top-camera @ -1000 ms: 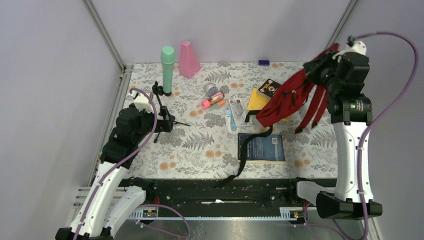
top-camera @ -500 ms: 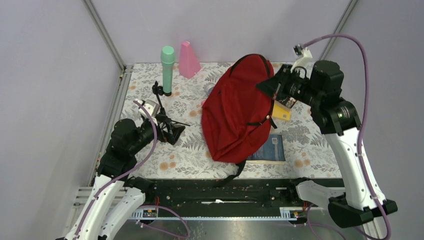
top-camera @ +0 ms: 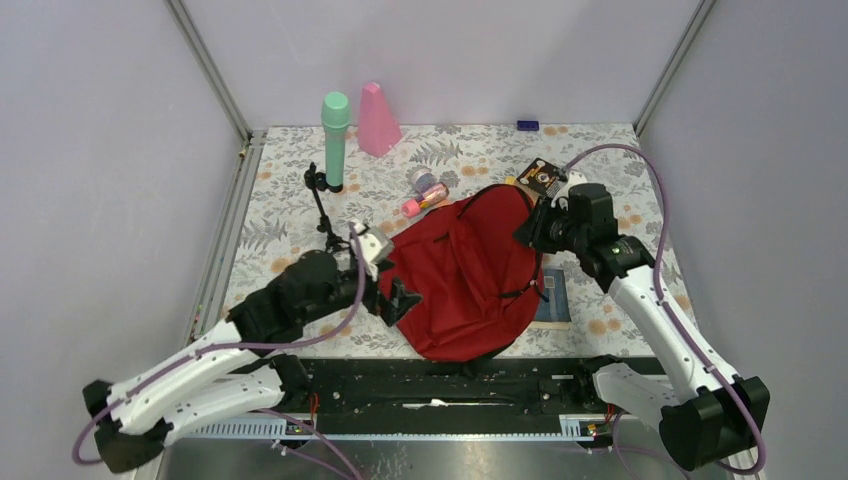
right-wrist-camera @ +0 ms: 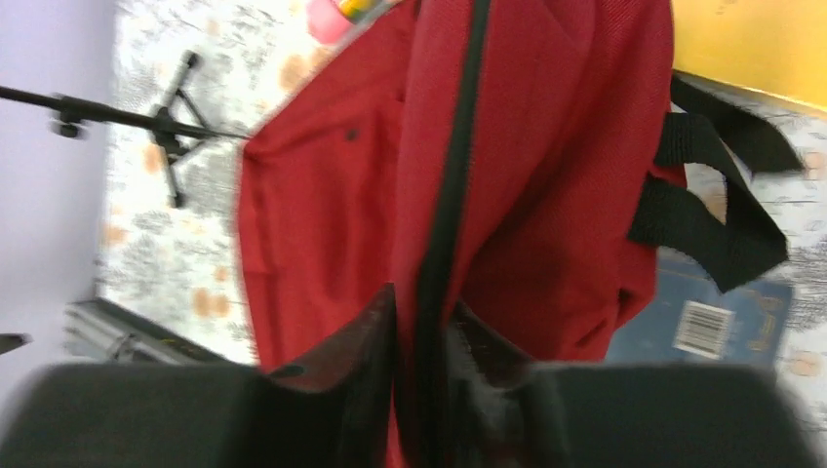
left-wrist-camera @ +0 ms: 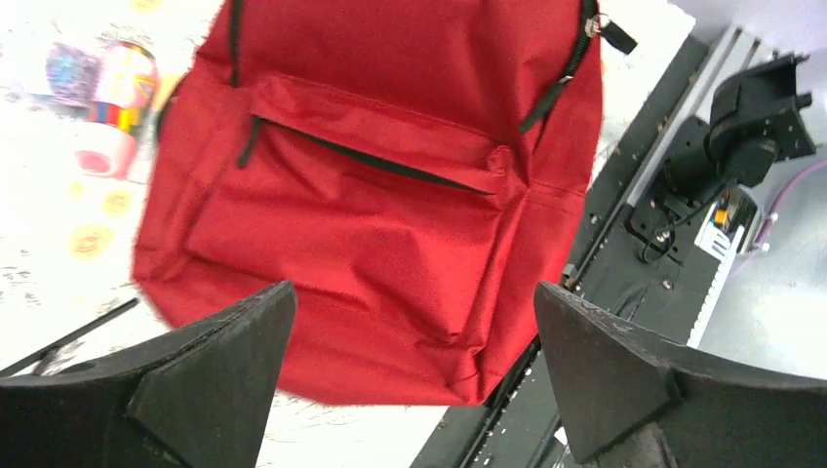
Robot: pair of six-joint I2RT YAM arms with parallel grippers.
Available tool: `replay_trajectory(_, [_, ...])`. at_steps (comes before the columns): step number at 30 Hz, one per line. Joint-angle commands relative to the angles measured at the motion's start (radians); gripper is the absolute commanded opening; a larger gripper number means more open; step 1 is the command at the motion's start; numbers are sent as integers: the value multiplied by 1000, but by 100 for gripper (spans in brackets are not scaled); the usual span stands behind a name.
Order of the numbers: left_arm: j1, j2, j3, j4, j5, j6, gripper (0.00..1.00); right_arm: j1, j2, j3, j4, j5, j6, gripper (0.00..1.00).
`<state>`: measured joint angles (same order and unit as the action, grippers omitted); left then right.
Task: Pack the student bag
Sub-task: Place the student bag at the center of the board.
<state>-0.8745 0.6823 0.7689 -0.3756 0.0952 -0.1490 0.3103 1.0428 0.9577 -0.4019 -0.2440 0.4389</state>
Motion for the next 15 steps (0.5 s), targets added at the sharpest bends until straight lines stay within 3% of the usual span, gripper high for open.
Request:
replay_trajectory(1, [-173,118,42,131,-232,-29,99,5,-42,-51,125,140,-15,46])
replay_trajectory(4, [-242,260,42,244,-240,-20,99,4,-31,-63,63,277,-13,78])
replay_trajectory(12, [-245,595,175,407,-273,-17,99,4,-68,-114,-22,447,-29,90])
replay_trajectory(15, [-244,716,278,408,-205,22,99,4,-93,-130,-45,482,-26,93])
